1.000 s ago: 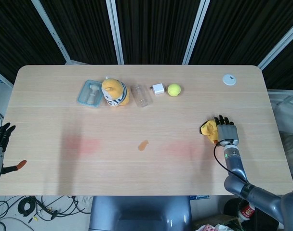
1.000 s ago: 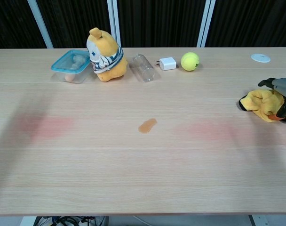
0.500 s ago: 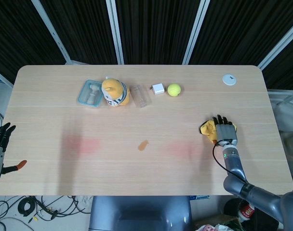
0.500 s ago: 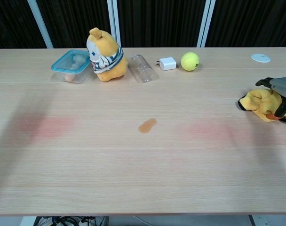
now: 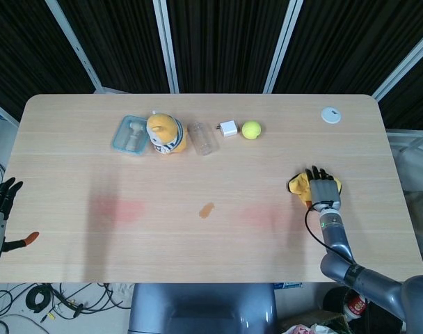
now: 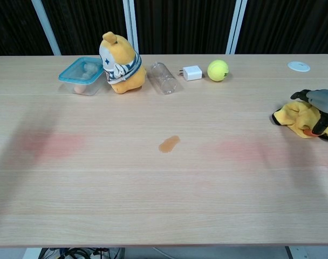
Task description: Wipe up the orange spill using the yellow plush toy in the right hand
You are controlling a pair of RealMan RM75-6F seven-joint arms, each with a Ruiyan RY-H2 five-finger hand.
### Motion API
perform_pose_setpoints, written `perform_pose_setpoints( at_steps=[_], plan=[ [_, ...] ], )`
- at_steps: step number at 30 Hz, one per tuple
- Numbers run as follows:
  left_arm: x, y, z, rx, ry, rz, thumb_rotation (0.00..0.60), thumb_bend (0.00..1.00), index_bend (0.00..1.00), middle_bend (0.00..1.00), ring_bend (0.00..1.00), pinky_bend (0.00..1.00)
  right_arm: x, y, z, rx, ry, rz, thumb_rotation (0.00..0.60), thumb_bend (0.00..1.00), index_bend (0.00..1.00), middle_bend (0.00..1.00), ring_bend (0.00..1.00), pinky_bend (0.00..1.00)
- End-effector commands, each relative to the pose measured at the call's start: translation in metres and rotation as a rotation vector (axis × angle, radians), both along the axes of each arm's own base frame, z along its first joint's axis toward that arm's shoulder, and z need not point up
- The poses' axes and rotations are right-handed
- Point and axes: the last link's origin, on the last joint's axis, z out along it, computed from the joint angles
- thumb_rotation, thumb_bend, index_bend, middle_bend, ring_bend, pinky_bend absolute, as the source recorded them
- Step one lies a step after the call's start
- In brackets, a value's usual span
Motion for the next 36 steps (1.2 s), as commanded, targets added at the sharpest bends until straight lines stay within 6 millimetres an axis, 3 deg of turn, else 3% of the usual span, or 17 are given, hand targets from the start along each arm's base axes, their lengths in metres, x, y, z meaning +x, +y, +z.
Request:
perform_pose_setpoints(
  at_steps=[1,4,6,8,11,18,26,31,36],
  plan=[
    [0.0,0.0,0.0,-0.002,0.0,0.0,0.6,0.02,0.0,0.0,0.0,0.0,0.0,0.0,-0.001,0.001,0.001,0.0,0.6,0.4,0.07,0.05,0.05,0.17],
    [0.0,0.0,0.0,-0.002,-0.003,0.001,0.6,0.02,0.0,0.0,0.0,0.0,0.0,0.0,-0.002,0.0,-0.001,0.0,0.6,0.53,0.23,0.18,0.17,0.22],
    [0.0,0.0,0.0,-0.001,-0.005,0.002,0.6,0.02,0.0,0.0,0.0,0.0,0.001,-0.001,-0.003,-0.003,0.001,0.011,0.6,0.6,0.36,0.3,0.3,0.35],
    [0.0,0.0,0.0,-0.002,-0.007,0.003,0.6,0.02,0.0,0.0,0.0,0.0,0.002,-0.001,-0.003,-0.008,0.004,0.028,0.6,0.63,0.49,0.44,0.46,0.55],
    [0.0,0.0,0.0,-0.003,-0.009,0.003,0.6,0.02,0.0,0.0,0.0,0.0,0.004,0.0,-0.004,-0.007,-0.003,0.055,0.6,0.65,0.58,0.55,0.58,0.68],
    [0.001,-0.001,0.0,-0.001,-0.013,-0.001,0.6,0.02,0.0,0.0,0.0,0.0,0.019,0.007,-0.003,-0.009,-0.053,0.155,0.6,0.67,0.65,0.59,0.63,0.72],
    [0.003,-0.002,-0.001,-0.001,-0.016,-0.012,0.6,0.02,0.0,0.0,0.0,0.0,0.075,0.027,-0.011,0.023,-0.162,0.37,0.6,0.68,0.66,0.6,0.63,0.73],
    [0.003,-0.002,-0.001,0.0,-0.018,-0.015,0.6,0.02,0.0,0.0,0.0,0.0,0.115,0.046,-0.03,0.082,-0.204,0.508,0.6,0.68,0.66,0.6,0.63,0.73],
    [0.004,-0.001,-0.003,0.002,-0.011,-0.017,0.6,0.02,0.0,0.0,0.0,0.0,0.145,0.055,-0.062,0.12,-0.244,0.554,0.6,0.68,0.66,0.6,0.64,0.73]
  ],
)
